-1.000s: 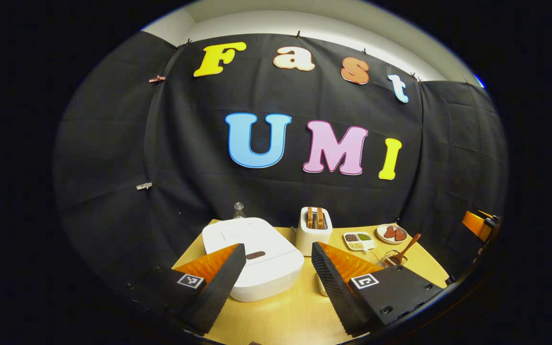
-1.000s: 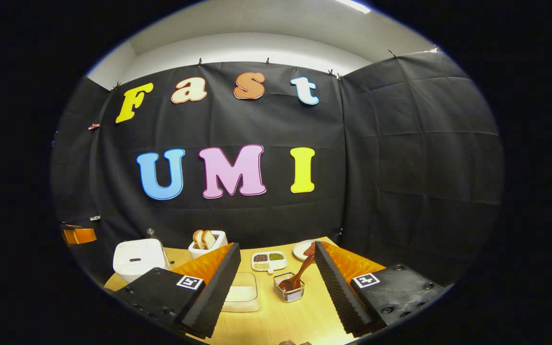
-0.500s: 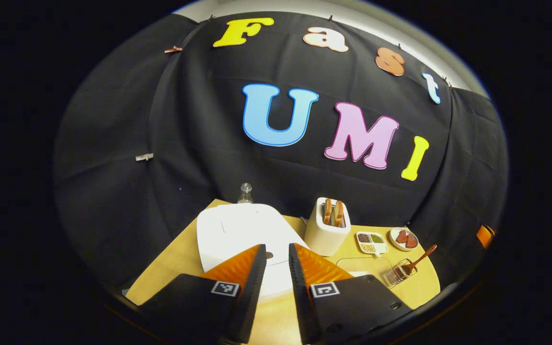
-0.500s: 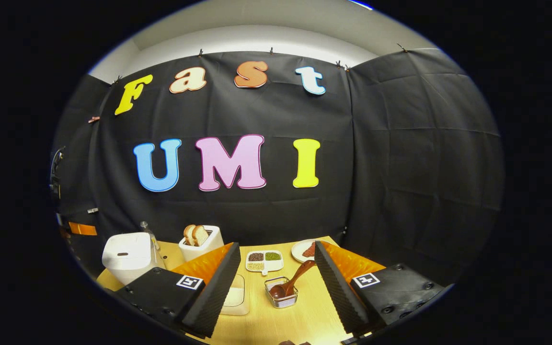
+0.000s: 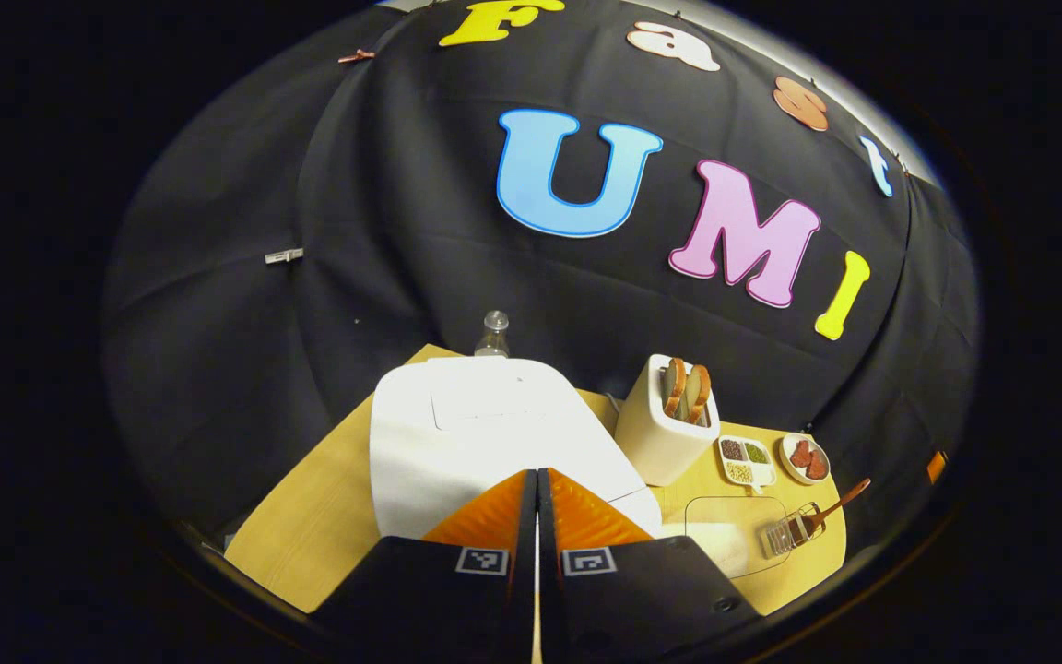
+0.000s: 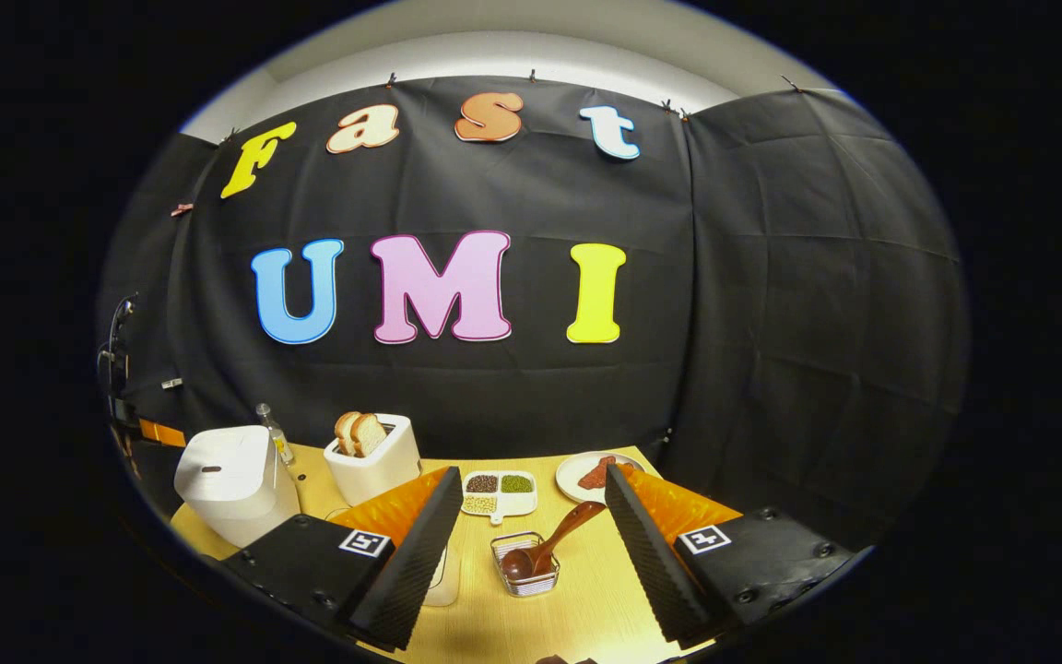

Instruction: Close the left gripper, press the button to open the rice cooker; take a wooden spoon from the chopstick holder with the right hand, scoop a spoonful of rice and pour it into the rice cooker, then put the wooden spoon back into the chopstick holder.

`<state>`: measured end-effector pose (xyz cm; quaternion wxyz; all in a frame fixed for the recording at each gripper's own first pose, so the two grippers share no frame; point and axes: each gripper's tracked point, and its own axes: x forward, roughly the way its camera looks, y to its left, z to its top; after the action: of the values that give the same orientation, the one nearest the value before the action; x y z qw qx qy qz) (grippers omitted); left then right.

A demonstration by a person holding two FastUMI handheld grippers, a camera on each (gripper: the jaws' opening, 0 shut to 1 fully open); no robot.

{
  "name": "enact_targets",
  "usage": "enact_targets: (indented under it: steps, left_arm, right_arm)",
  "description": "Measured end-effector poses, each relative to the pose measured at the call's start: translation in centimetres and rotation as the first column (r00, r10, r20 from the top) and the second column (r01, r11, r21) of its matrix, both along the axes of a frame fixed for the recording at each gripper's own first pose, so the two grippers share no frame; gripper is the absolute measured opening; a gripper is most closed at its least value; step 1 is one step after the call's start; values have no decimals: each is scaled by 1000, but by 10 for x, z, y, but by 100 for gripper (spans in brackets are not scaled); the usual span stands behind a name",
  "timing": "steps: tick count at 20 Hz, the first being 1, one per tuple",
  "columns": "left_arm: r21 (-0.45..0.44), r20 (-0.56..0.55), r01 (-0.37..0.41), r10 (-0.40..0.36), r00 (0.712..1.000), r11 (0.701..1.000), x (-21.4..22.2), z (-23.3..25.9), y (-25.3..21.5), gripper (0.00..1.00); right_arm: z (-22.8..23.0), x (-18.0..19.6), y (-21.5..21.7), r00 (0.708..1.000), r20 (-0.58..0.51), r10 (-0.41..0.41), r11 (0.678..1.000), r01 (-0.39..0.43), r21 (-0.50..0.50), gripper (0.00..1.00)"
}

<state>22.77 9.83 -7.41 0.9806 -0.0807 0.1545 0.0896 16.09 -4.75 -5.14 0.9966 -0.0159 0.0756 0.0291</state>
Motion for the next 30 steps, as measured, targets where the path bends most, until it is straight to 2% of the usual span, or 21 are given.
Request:
enact_targets:
  steps: [8,17,18,19,23,26,30]
  left_arm:
    - [12,-89,-16,17,996,1000,39,-41,3,6]
    - [42,-101,-43,47,994,998,42,-51,5,7]
    - [46,-101,-46,51,994,998,43,-52,6,10]
    - [34,-114,-52,55,992,998,43,-56,6,7]
    - [-25,-77,-70,68,995,997,40,-45,7,7]
    - [28,30,-98,97,995,995,28,-9,4,7]
    - [105,166,-131,113,980,986,-2,51,-5,7]
  right_arm:
    - [-20,12,-10,999,-51,-10,1000,10,-1,98]
    - [-31,15,-19,997,-70,-27,1000,27,-1,98]
    - [-31,14,-19,997,-69,-24,1000,24,-1,98]
    - [-32,14,-19,998,-66,-22,1000,22,0,98]
    - [-37,10,-19,997,-75,-2,1000,3,10,98]
    - [-39,5,-29,997,-77,-17,1000,17,3,97]
    - [-43,8,-39,996,-85,-25,999,28,32,98]
